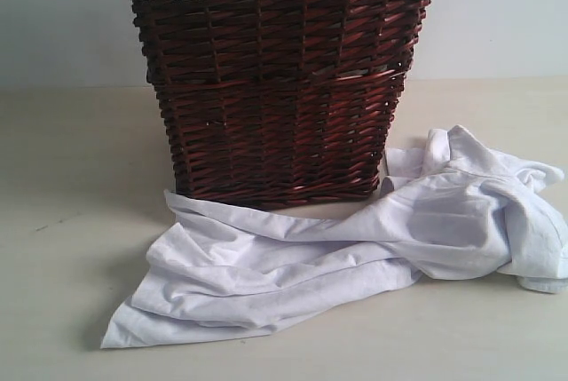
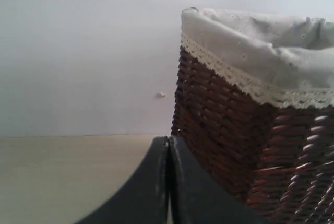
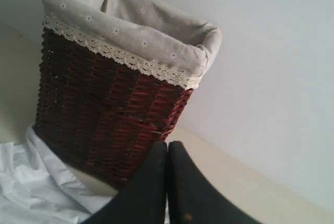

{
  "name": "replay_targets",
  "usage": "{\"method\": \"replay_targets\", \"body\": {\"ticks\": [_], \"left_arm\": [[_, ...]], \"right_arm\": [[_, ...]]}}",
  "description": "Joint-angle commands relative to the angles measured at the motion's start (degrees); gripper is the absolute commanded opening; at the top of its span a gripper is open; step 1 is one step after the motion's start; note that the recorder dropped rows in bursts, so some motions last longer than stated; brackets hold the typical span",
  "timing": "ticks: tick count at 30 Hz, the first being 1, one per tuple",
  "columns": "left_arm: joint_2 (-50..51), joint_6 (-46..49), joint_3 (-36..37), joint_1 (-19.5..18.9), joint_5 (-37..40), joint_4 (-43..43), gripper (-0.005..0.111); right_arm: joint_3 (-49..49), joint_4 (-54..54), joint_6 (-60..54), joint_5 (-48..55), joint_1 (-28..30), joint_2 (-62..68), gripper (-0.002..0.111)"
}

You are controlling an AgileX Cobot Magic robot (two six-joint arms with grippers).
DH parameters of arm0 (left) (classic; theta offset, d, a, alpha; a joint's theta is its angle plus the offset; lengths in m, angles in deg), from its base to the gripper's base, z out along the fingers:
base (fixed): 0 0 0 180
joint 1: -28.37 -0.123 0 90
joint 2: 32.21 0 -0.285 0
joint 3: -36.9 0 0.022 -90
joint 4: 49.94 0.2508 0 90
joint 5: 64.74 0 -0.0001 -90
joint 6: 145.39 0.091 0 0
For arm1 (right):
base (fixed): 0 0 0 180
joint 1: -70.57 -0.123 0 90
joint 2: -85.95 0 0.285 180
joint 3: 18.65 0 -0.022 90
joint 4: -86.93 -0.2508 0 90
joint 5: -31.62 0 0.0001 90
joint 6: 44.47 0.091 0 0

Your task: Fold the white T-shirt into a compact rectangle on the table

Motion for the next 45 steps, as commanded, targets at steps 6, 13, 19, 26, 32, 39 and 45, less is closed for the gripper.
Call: {"method": "replay_targets", "body": {"ticks": [6, 13, 19, 26, 32, 39, 45], "left_arm": [[-6.66, 0.28, 17.87, 0.32, -17.14, -5.8, 0.0], [-6.08, -1.44, 24.67, 0.32, -20.78, -8.35, 0.0], [-5.95, -3.62, 30.86, 0.32, -20.86, -9.6, 0.0], [-5.95, -4.29, 30.86, 0.32, -20.43, -9.6, 0.0], [-5.95, -4.29, 30.86, 0.32, -20.05, -9.6, 0.0], [-5.95, -4.29, 30.86, 0.32, -20.05, -9.6, 0.0], [-5.95, -4.08, 30.86, 0.32, -20.06, -9.6, 0.0]], "right_arm": [[-11.08, 3.38, -0.27, -2.71, 0.24, -24.14, 0.0], [-14.64, 24.74, 12.99, -1.17, 0.24, -24.98, 0.0], [-18.22, 45.64, 35.99, -13.21, 0.24, -24.98, 0.0], [-18.46, 43.98, 36.76, -16.61, 0.24, -24.98, 0.0], [-25.42, 42.58, 36.62, -22.1, -0.73, -24.98, 0.0], [-37.37, 42.48, 33.86, -39.83, -1.18, -19.37, 0.0], [-37.63, 36.49, 20.3, -43.77, -1.18, 10.55, 0.0]]}}
